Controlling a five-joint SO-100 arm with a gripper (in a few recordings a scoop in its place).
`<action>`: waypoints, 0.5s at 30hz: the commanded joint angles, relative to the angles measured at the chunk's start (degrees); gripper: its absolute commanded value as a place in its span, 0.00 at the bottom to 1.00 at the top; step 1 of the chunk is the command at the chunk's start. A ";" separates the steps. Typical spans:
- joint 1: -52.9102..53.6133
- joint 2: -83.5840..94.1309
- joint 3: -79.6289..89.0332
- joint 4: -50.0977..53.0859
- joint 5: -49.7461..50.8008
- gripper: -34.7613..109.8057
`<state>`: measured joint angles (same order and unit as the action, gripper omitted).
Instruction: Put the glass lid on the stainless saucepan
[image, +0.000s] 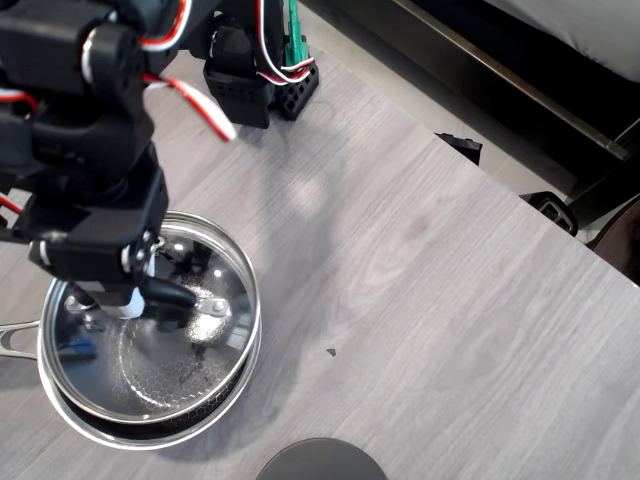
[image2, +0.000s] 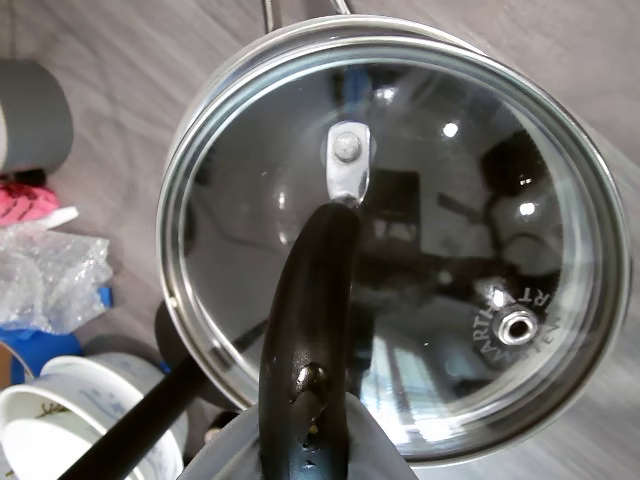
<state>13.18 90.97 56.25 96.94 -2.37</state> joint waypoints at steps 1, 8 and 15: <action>0.62 0.09 -3.87 -2.02 -0.35 0.24; 0.97 -1.67 -3.87 -4.66 -0.44 0.24; 0.79 -3.08 -3.87 -6.59 -0.44 0.24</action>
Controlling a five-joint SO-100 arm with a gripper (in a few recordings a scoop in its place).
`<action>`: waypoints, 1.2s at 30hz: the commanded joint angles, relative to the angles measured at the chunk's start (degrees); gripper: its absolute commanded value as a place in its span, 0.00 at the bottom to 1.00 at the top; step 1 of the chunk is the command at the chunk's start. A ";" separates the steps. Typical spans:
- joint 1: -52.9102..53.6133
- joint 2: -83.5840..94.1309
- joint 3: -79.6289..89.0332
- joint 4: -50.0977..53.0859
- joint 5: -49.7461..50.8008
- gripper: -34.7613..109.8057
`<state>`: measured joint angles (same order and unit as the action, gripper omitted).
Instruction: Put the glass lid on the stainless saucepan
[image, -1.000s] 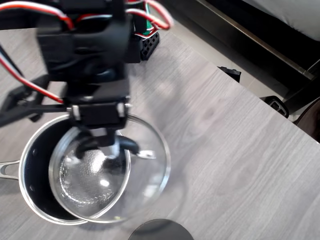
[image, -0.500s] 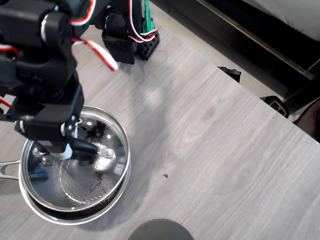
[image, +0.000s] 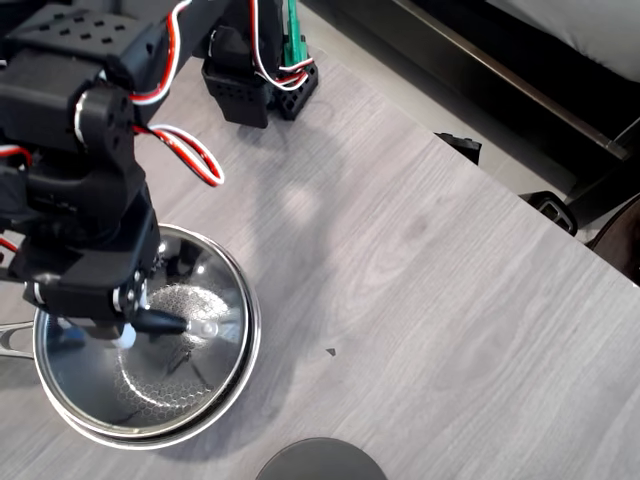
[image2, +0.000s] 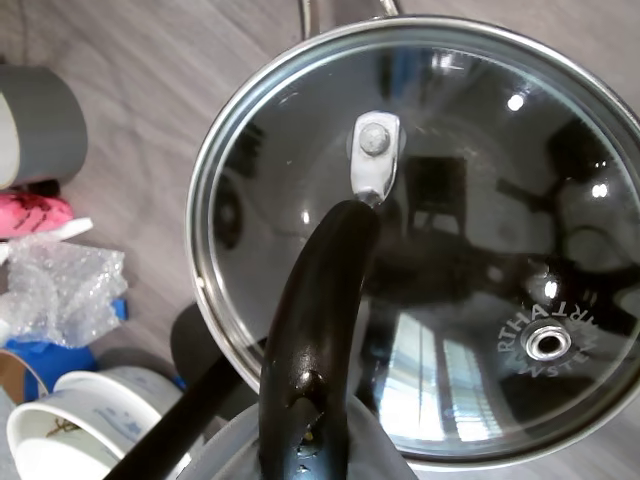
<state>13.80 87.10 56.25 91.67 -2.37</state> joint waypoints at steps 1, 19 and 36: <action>0.09 0.79 -3.87 -1.41 -0.44 0.24; -1.67 -0.26 -3.87 -1.41 0.00 0.24; 0.35 0.70 -3.87 2.20 -0.26 0.35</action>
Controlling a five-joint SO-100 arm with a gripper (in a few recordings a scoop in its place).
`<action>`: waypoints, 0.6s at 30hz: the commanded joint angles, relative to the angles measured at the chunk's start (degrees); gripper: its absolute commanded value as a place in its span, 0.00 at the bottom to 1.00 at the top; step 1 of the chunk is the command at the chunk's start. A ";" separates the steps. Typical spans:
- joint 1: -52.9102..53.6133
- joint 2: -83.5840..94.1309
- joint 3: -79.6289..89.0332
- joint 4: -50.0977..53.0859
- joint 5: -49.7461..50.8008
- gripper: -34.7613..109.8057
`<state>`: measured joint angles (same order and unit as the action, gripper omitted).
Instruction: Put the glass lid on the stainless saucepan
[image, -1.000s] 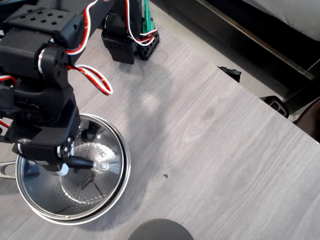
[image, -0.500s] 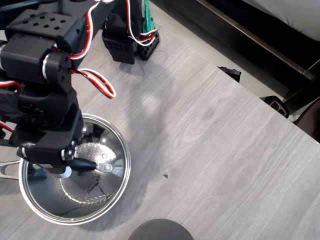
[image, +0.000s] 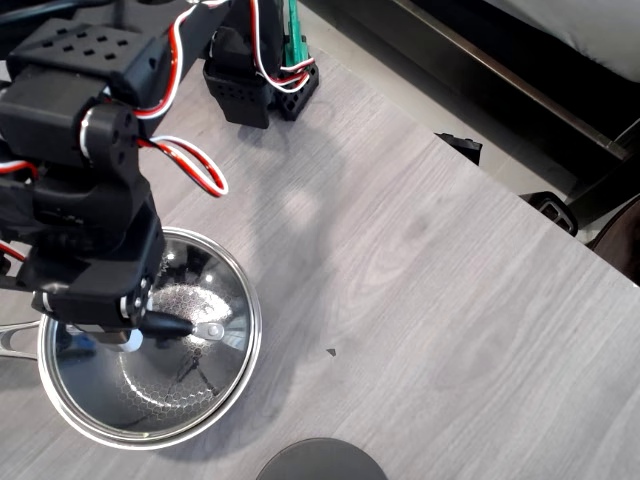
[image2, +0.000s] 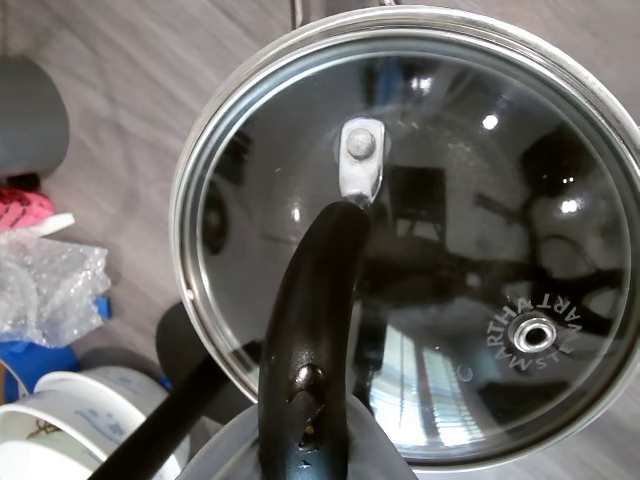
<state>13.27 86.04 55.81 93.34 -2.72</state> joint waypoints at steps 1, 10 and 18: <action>1.05 1.93 -3.43 0.62 0.09 0.35; 2.37 2.99 -3.43 1.93 0.00 0.35; 2.02 7.56 -2.90 3.69 0.00 0.35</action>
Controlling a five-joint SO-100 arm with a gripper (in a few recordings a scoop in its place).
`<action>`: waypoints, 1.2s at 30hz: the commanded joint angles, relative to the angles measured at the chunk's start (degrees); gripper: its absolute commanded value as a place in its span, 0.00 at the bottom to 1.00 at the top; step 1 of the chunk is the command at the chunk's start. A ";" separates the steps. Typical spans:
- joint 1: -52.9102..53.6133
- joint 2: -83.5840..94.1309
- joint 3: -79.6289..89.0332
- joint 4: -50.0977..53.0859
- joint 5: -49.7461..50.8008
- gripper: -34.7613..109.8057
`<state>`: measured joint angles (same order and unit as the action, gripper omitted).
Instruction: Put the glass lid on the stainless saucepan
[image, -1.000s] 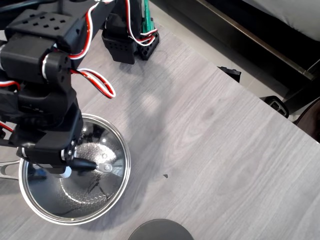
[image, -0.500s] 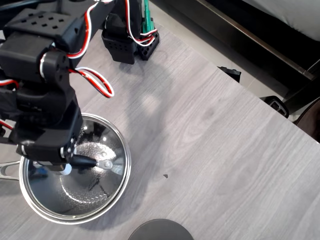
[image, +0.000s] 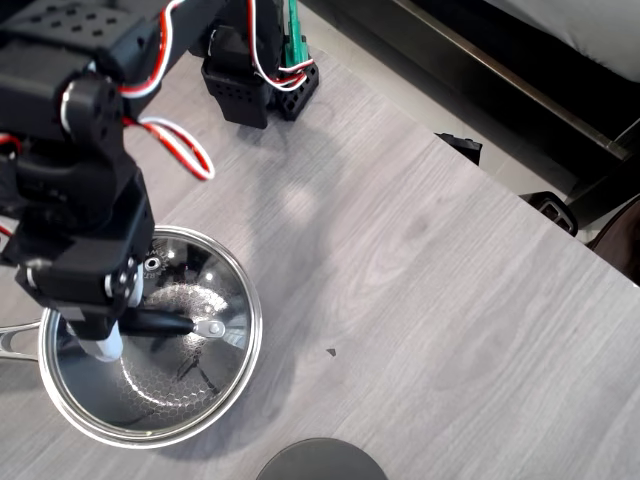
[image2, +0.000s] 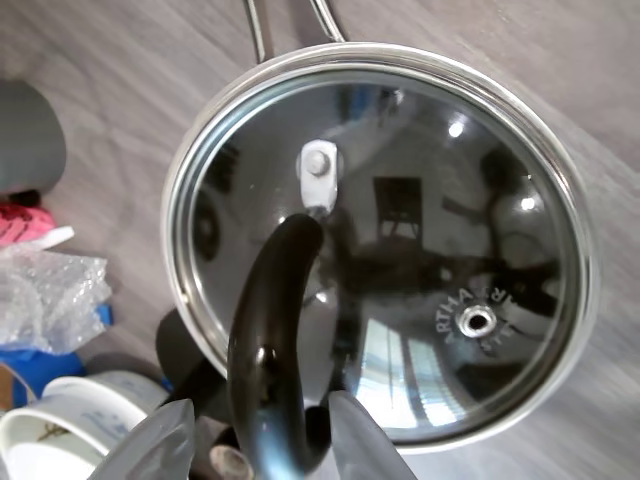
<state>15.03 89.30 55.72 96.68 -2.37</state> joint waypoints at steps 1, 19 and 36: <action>0.26 5.27 -2.81 0.44 -0.35 0.35; -23.55 68.73 63.37 -12.30 3.87 0.24; -24.17 84.20 82.79 -18.37 8.09 0.24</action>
<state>-10.02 173.06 137.81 79.80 5.80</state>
